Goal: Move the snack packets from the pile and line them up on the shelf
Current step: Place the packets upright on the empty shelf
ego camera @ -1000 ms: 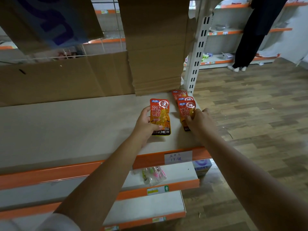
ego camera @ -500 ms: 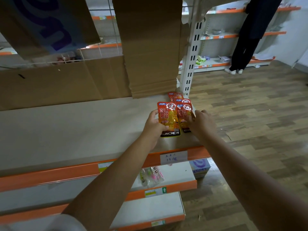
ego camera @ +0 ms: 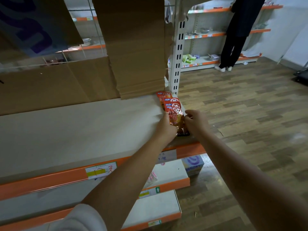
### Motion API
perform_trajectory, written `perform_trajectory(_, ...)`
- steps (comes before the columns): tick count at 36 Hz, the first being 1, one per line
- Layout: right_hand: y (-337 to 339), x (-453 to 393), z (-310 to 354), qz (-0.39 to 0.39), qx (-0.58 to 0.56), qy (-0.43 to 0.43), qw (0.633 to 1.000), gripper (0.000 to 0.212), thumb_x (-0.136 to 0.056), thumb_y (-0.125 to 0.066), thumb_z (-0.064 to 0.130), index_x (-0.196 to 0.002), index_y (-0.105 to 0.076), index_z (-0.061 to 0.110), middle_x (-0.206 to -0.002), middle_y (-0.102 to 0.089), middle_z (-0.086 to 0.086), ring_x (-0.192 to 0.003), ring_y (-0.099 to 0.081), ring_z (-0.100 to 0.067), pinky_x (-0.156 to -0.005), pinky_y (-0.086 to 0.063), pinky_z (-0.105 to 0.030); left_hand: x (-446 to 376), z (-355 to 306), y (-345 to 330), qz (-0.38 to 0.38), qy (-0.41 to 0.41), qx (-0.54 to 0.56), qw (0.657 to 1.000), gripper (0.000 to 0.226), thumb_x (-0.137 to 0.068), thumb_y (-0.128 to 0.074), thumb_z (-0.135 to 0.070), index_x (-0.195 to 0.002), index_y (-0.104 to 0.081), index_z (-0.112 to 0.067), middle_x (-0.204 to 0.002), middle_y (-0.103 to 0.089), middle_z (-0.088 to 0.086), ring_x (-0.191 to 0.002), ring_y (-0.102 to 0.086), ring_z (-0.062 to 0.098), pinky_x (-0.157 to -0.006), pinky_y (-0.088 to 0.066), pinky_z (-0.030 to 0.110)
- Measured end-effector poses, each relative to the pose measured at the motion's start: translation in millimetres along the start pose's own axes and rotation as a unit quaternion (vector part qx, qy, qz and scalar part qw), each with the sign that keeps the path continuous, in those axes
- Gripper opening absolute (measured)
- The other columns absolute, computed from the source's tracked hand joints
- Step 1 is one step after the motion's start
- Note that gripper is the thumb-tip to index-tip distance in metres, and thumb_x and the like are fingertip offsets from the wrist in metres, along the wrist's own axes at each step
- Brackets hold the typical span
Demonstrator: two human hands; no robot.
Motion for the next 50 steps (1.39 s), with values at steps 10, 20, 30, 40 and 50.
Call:
perform_trajectory(10, -7.5, -5.6, -0.3, 0.013, 0.01, 0.033, 0.999, 0.017, -0.089, -0.058, 0.015, -0.097, -0.067, 0.003, -0.099, -0.066, -0.016, -0.082, -0.06, -0.027, -0.059, -0.037, -0.024, -1.6, -5.3, 5.3, -0.049, -0.06, -0.295, 0.952, 0.049, -0.091, -0.057, -0.023, -0.134, -0.042, -0.007, -0.133, -0.04, 0.013, -0.123, -0.04, 0.026, -0.1, -0.04, 0.035)
perform_trajectory(20, -2.8, 6.9, 19.1, -0.033, 0.09, 0.056, 0.994, 0.033, -0.089, -0.055, 0.014, -0.121, -0.059, 0.007, -0.126, -0.051, -0.012, -0.118, -0.041, -0.027, -0.094, -0.034, -0.033, 6.0, -4.5, 18.4, -0.051, -0.081, -0.287, 0.953, 0.038, -0.092, -0.053, -0.028, -0.127, -0.05, -0.011, -0.128, -0.044, 0.011, -0.119, -0.044, 0.026, -0.098, -0.041, 0.035)
perform_trajectory(30, -63.3, 30.5, 93.0, 0.024, 0.173, 0.2, 0.964, 0.04, -0.091, -0.051, 0.015, -0.13, -0.053, 0.007, -0.134, -0.048, -0.012, -0.126, -0.038, -0.029, -0.103, -0.032, -0.036, 37.1, 17.4, 102.7, -0.093, -0.072, -0.356, 0.927, 0.049, -0.095, -0.047, -0.027, -0.14, -0.036, -0.012, -0.135, -0.042, 0.01, -0.125, -0.038, 0.026, -0.099, -0.038, 0.036)
perform_trajectory(40, -167.2, 96.4, 192.8, 0.103, 0.174, 0.291, 0.935, 0.042, -0.088, -0.051, 0.01, -0.129, -0.053, 0.005, -0.131, -0.05, -0.013, -0.119, -0.044, -0.031, -0.098, -0.038, -0.035, 97.1, 68.7, 239.0, -0.153, -0.033, -0.418, 0.895, 0.049, -0.095, -0.043, -0.024, -0.14, -0.031, -0.011, -0.136, -0.039, 0.012, -0.123, -0.037, 0.029, -0.094, -0.039, 0.037)
perform_trajectory(50, -288.5, 199.8, 313.9, 0.15, 0.188, 0.331, 0.912, 0.043, -0.089, -0.05, 0.012, -0.132, -0.051, 0.008, -0.132, -0.049, -0.012, -0.119, -0.045, -0.029, -0.095, -0.041, -0.033, 189.8, 152.4, 404.1, -0.209, 0.016, -0.429, 0.879, 0.049, -0.095, -0.044, -0.024, -0.141, -0.032, -0.011, -0.135, -0.042, 0.01, -0.122, -0.04, 0.027, -0.097, -0.04, 0.037)
Point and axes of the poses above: each hand's wrist, its own x-axis away from the middle knuckle, its own y-axis out of the back of the hand, z = x × y, the point moved 5 cm from there along -x, towards the middle knuckle
